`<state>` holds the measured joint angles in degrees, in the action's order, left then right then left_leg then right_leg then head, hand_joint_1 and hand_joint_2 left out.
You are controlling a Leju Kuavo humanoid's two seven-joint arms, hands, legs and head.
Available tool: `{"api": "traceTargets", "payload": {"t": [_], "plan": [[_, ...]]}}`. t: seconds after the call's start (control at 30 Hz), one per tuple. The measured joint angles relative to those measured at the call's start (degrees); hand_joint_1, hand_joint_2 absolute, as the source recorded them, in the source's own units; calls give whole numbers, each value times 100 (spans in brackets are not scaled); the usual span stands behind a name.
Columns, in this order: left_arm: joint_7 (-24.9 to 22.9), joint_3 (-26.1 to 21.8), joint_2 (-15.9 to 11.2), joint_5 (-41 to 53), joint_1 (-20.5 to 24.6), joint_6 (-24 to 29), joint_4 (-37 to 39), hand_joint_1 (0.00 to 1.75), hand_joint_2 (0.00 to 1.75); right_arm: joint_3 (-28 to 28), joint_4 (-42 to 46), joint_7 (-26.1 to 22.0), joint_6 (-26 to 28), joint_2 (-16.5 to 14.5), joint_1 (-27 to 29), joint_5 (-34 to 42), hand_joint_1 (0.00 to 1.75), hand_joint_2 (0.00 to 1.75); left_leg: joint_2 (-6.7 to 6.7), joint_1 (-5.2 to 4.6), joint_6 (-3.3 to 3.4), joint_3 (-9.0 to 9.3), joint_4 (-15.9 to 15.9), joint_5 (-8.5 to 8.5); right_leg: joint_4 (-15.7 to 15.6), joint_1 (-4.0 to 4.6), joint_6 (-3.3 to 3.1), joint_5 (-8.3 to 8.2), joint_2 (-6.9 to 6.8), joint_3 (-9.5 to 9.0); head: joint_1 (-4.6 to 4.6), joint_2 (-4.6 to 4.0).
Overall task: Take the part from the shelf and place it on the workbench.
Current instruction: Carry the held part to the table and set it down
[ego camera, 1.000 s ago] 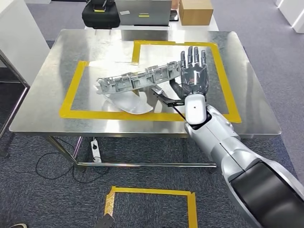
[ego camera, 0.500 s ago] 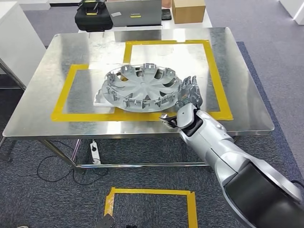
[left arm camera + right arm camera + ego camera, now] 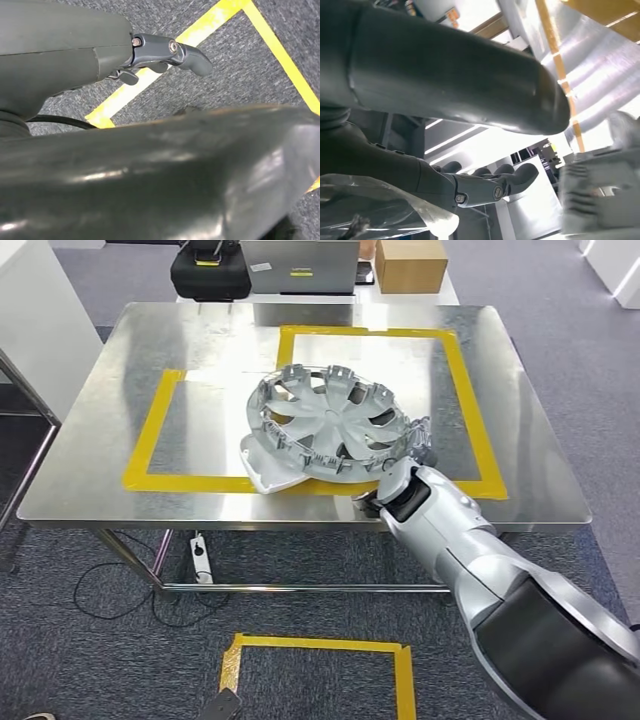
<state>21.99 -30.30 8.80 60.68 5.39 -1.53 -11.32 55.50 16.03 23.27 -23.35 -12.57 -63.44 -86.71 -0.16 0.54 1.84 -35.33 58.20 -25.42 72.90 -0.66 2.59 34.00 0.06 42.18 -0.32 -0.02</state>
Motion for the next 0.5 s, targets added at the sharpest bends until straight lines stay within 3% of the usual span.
{"api": "traceTargets", "payload": {"t": [0.03,0.07,0.17,0.23,0.3,0.37,0.43,0.5], "plan": [[-3,12,-1,-7,-4,0,0,0,0,-28,-5,1,145,8,-7,67,0,0,-2,0,1,0,3,-1,118,0,4,-8,0,64,3,0],[-4,27,-1,-21,-8,1,0,0,0,-72,-8,-3,364,14,-25,146,0,0,-4,0,-1,1,9,-2,10,-1,1,-122,-1,17,4,0],[0,62,-3,-84,-10,4,0,0,0,-309,-7,-35,1180,33,-164,383,0,0,-6,-12,-42,-8,45,-23,-1098,1,-33,-616,-5,-537,4,0],[5,68,-10,-104,-11,11,0,0,0,-494,6,-76,1510,44,-246,533,0,0,-6,-28,-91,-24,63,-23,-1454,15,-63,-672,-2,-745,-1,0],[10,69,-18,-134,-22,31,0,0,0,-707,46,-227,1908,63,-264,851,0,0,-10,-23,-141,-27,60,-12,-1468,26,-114,-673,-4,-771,-1,0],[22,64,-27,-214,-57,77,0,0,0,-1085,167,-626,2587,98,-261,1477,0,0,-7,-10,-197,-72,166,-106,-1484,11,-184,-693,-10,-777,-12,0],[81,51,-40,-325,-107,153,0,0,0,-1621,388,-1289,3244,136,-226,2315,0,0,0,0,-246,-279,671,-400,-1496,-3,-238,-701,-6,-789,-43,0],[179,25,-49,-416,-166,244,0,0,0,-2198,728,-2021,3589,195,-47,3203,0,0,1,5,-268,-598,1406,-701,-1495,4,-263,-690,-7,-804,-58,0]]}}
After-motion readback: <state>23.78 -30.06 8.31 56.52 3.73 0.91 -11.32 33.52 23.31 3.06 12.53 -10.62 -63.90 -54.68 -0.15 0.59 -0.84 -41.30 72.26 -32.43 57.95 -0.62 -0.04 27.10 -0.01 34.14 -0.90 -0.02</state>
